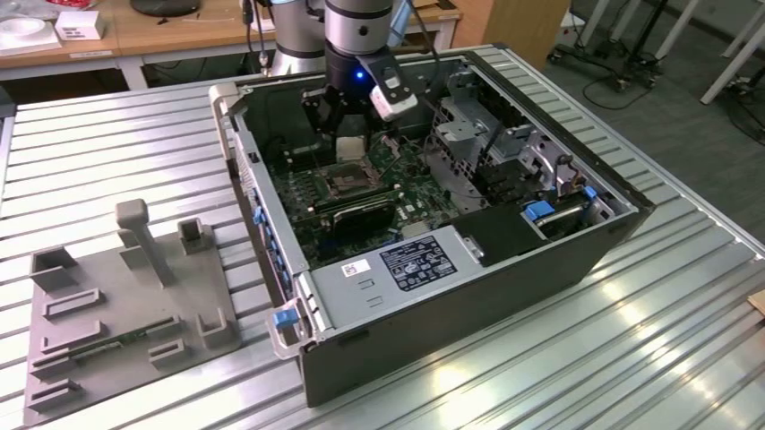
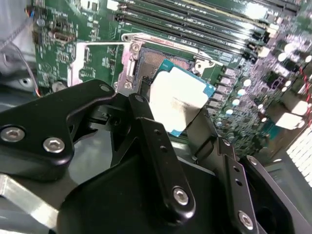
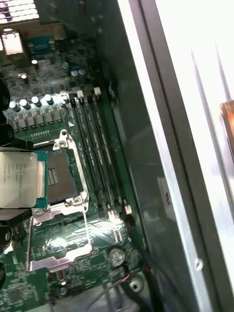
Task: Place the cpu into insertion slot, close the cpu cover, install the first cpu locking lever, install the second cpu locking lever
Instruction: 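Place the cpu into insertion slot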
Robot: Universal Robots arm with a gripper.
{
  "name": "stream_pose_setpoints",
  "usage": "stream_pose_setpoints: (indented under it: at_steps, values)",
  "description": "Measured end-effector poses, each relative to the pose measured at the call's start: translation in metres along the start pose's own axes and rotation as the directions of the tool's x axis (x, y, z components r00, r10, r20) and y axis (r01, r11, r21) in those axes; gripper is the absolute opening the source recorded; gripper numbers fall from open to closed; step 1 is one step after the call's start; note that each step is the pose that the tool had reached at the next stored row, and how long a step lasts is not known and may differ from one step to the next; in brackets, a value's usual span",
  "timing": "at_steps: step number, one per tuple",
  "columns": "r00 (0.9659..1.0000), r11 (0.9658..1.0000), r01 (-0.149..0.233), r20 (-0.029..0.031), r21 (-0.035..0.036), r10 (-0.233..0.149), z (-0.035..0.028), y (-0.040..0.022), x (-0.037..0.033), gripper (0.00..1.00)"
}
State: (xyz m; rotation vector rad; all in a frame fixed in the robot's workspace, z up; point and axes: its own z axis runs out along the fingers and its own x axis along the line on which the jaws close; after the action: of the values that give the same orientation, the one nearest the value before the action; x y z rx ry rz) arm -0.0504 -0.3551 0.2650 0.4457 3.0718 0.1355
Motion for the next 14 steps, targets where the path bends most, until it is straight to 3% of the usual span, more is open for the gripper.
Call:
stream_pose_setpoints:
  at_steps: [4,8,14]
  values:
    - [0.9976,0.9976,-0.069,0.0063,0.0015,0.069,0.0,0.0,0.0,0.54]
    - [0.9946,0.9946,-0.104,0.0096,0.002,0.104,0.0,0.0,0.0,0.54]
    - [0.9866,0.9867,-0.162,0.0151,0.0026,0.162,0.0,0.0,0.0,0.54]
